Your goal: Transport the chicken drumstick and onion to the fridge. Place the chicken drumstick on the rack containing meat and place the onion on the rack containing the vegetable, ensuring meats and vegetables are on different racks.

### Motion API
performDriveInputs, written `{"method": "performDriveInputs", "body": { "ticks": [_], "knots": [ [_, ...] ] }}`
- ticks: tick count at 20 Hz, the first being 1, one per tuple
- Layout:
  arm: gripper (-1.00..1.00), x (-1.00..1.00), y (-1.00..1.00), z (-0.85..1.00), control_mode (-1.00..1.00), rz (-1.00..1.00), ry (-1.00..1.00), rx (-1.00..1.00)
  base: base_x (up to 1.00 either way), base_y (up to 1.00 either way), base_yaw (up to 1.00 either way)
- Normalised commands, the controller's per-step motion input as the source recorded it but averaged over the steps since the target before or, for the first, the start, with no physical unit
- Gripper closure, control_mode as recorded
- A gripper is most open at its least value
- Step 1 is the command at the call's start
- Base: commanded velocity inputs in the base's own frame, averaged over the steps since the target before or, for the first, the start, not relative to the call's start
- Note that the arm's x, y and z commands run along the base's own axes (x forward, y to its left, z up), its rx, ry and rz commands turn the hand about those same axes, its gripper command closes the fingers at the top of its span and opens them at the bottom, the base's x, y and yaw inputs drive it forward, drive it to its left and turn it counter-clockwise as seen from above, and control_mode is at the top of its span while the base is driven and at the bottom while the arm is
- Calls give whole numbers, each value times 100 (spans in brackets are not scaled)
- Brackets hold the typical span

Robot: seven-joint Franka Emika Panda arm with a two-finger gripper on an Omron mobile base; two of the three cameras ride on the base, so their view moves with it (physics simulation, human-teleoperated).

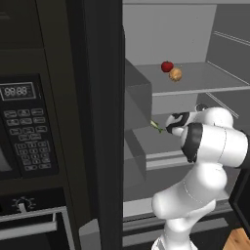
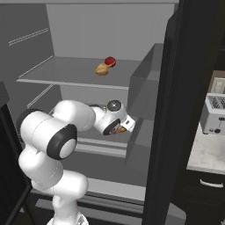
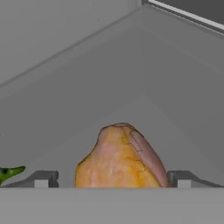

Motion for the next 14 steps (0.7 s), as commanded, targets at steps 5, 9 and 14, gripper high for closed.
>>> {"method": "performDriveInputs", "body": {
  "ticks": [5,9,14],
  "knots": [
    [-100,-23,5,1,-100,0,0,0,0,0,0],
    [-100,-39,3,0,-100,0,0,0,0,0,0],
    [-100,-61,22,15,-100,0,0,0,0,0,0]
  ]
}}
